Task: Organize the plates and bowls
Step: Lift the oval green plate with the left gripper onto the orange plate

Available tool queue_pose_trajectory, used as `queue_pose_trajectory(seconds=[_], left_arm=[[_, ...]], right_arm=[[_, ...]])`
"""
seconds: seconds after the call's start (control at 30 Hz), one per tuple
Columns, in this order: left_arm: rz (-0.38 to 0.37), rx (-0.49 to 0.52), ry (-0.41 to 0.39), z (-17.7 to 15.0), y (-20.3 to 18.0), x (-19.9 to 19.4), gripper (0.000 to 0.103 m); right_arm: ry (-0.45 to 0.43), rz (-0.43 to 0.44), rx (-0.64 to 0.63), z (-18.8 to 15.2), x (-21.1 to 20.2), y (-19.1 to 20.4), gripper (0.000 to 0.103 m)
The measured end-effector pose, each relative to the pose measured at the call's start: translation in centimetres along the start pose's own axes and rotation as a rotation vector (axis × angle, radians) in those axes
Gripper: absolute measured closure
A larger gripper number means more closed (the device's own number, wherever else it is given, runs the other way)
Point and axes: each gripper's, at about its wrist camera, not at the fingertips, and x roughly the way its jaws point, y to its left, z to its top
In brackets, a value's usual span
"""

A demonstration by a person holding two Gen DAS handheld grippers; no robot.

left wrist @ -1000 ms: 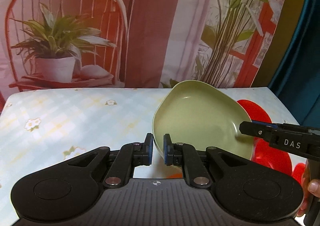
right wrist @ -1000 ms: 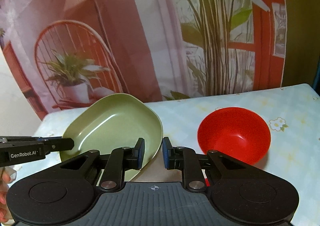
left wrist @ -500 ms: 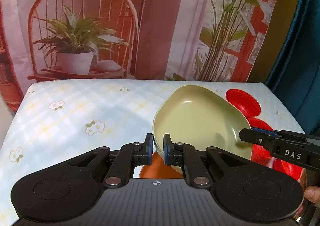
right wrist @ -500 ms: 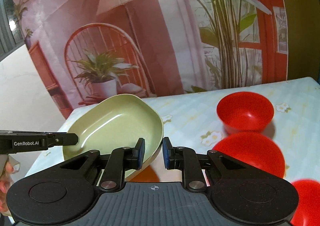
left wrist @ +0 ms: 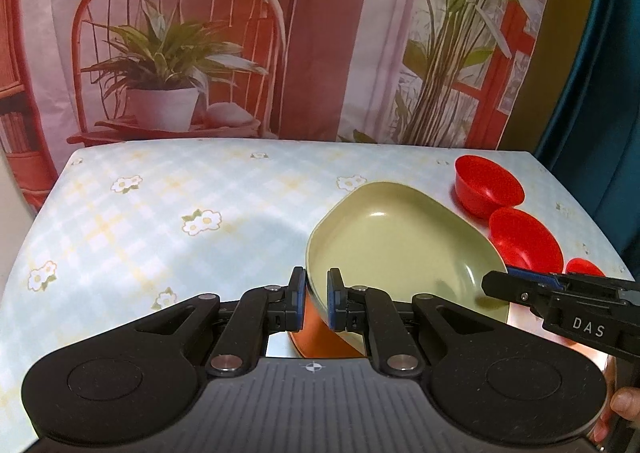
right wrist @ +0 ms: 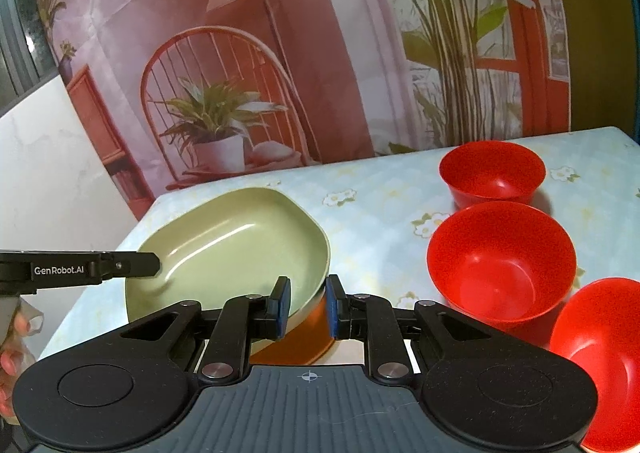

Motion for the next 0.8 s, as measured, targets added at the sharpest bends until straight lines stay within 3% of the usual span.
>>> queue_pose_trajectory(seconds=[0.8], left_arm=[[0.026, -0.021, 0.046, -2.2, 0.9, 2.9, 0.091]], right_arm=[[0.055, -0.021, -0.045, -1.1, 2.4, 0.1, 0.084]])
